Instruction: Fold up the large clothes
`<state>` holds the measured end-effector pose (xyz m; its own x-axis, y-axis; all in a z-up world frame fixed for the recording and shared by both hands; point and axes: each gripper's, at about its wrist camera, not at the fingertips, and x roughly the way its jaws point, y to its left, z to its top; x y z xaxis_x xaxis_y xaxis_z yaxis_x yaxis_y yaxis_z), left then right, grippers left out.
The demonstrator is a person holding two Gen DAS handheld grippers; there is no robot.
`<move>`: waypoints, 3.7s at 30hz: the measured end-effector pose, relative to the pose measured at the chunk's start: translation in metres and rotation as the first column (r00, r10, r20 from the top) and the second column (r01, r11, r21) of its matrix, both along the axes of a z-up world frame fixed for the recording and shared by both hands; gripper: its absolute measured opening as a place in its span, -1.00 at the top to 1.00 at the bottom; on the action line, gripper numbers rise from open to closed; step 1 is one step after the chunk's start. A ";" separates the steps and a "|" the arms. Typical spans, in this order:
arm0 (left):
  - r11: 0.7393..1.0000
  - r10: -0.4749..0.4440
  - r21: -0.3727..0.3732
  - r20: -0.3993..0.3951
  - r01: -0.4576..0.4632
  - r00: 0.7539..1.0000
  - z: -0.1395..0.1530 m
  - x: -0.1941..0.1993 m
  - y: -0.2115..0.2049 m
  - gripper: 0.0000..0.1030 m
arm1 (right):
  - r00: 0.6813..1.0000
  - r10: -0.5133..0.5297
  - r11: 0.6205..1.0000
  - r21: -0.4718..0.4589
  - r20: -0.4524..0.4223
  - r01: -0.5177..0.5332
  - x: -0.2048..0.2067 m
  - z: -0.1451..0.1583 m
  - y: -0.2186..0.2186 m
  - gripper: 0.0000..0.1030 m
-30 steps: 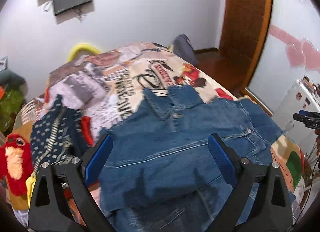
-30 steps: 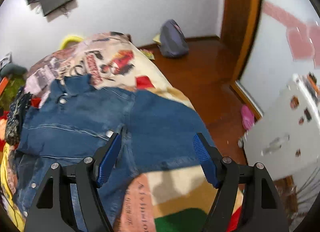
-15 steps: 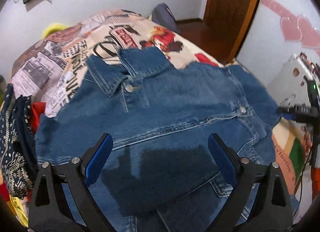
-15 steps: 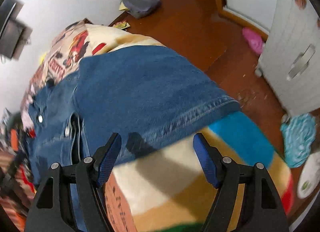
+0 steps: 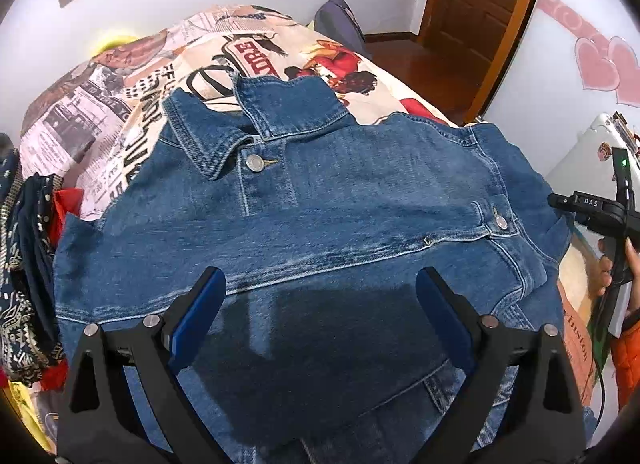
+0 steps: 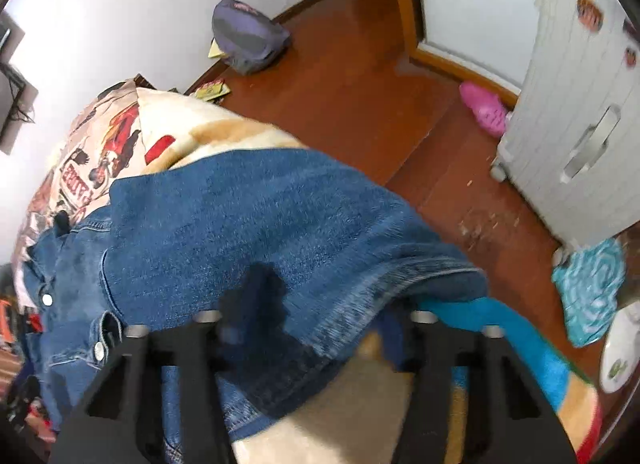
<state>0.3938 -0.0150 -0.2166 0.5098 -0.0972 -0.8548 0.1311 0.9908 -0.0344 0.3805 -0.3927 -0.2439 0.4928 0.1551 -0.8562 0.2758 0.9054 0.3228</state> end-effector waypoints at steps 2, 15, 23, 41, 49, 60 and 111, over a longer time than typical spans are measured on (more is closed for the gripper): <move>1.000 0.004 0.008 0.016 -0.004 1.000 0.006 -0.006 0.003 -0.87 | 1.000 -0.002 0.999 -0.047 0.016 0.003 -0.005 0.013 0.004 0.69; 1.000 0.020 0.020 0.132 -0.023 0.991 0.050 -0.043 0.028 -0.87 | 0.860 0.401 0.914 -0.208 0.315 -0.350 -0.039 0.150 0.121 0.83; 0.999 0.007 0.041 0.123 -0.012 0.992 0.043 -0.070 0.043 -0.87 | 0.804 0.565 0.825 -0.137 0.186 -0.549 -0.051 0.115 0.198 0.76; 0.999 0.042 -0.016 0.142 -0.040 0.989 0.051 -0.091 0.055 -0.87 | 0.838 0.537 0.843 -0.114 0.095 -0.526 -0.081 0.116 0.184 -0.06; 0.999 0.045 -0.006 0.144 -0.044 0.989 0.051 -0.077 0.047 -0.87 | 0.924 0.362 0.932 -0.012 0.121 -0.363 -0.051 0.111 0.123 -0.06; 0.996 0.070 -0.062 0.080 -0.065 0.994 0.026 -0.050 0.046 -0.87 | 0.984 0.177 0.963 0.204 0.017 -0.176 0.000 0.041 0.074 -0.06; 0.951 0.305 -0.097 0.114 -0.295 0.946 0.044 -0.179 0.172 -0.87 | 0.573 0.820 0.572 0.022 -0.004 -0.820 -0.096 0.088 0.399 0.85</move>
<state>0.2149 0.1572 -0.1726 0.6286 0.0132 -0.7776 -0.1633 0.9798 -0.1154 0.2842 0.0061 -0.1562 0.1378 0.5008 -0.8546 -0.5777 0.7415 0.3413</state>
